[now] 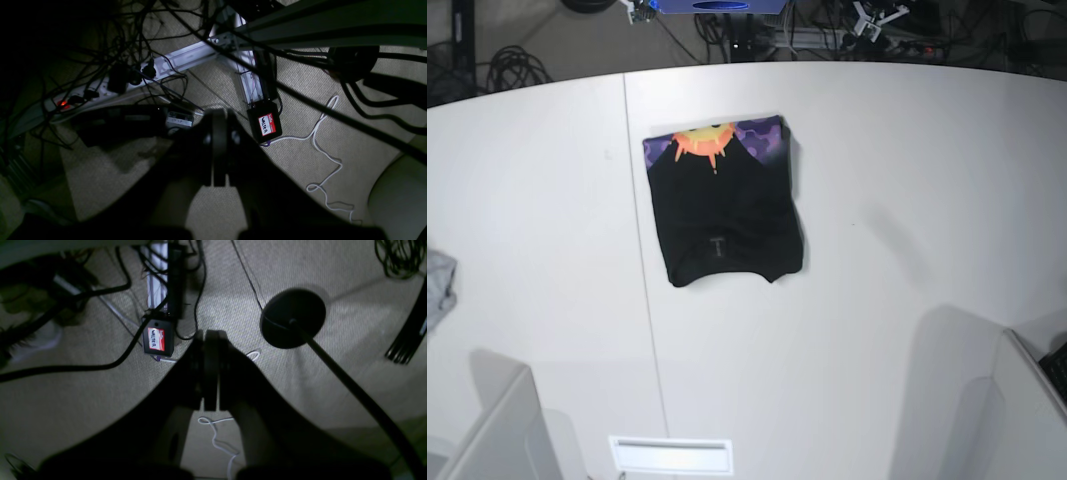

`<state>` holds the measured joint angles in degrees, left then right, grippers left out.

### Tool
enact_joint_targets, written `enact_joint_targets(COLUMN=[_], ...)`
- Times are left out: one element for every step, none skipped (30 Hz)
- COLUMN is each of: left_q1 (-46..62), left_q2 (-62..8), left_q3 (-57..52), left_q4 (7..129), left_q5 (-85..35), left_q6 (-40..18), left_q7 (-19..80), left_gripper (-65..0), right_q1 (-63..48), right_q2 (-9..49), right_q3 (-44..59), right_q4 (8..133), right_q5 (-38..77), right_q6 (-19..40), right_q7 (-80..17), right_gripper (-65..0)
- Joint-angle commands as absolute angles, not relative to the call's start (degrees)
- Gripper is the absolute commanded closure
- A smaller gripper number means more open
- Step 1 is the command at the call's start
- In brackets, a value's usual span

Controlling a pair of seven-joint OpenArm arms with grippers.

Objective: Fold the T-shirt properly

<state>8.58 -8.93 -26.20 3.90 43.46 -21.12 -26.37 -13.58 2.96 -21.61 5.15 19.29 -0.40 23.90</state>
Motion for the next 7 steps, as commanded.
enact_joint_targets(left_q1=[9.0, 9.0, 9.0, 8.9, 8.5, 8.2, 8.1], left_q2=[-9.4, -9.4, -9.4, -9.4, -9.4, -9.4, -9.3], left_q3=[-26.2, -26.2, -26.2, -26.2, -26.2, -26.2, -26.2], left_q4=[3.9, 3.9, 4.0, 4.0, 4.0, 4.0, 4.0], left_q5=[43.6, 43.6, 43.6, 43.6, 43.6, 43.6, 43.5], left_q6=[-21.2, -21.2, -21.2, -21.2, -21.2, -21.2, -21.2], left_q7=[-26.9, -26.9, -26.9, -26.9, -26.9, -26.9, -26.9], left_gripper=[0.0, 0.0, 0.0, 0.0, 0.0, 0.0, 0.0], right_q1=[-14.3, -14.3, -14.3, -14.3, -14.3, -14.2, -14.2], right_q2=[3.3, 3.3, 3.3, 3.3, 3.3, 3.3, 3.3], right_q3=[-20.8, -20.2, -19.6, -19.7, -19.9, -19.8, -19.8], right_q4=[5.0, 5.0, 5.0, 5.0, 5.0, 5.0, 5.0], right_q5=[19.3, 19.3, 19.3, 19.3, 19.3, 19.2, 19.2], right_q6=[-0.6, -0.6, -0.6, -0.6, -0.6, -0.6, -0.6], right_q7=[24.1, 24.1, 24.1, 24.1, 24.1, 24.1, 24.1], right_gripper=[0.0, 0.0, 0.0, 0.0, 0.0, 0.0, 0.0])
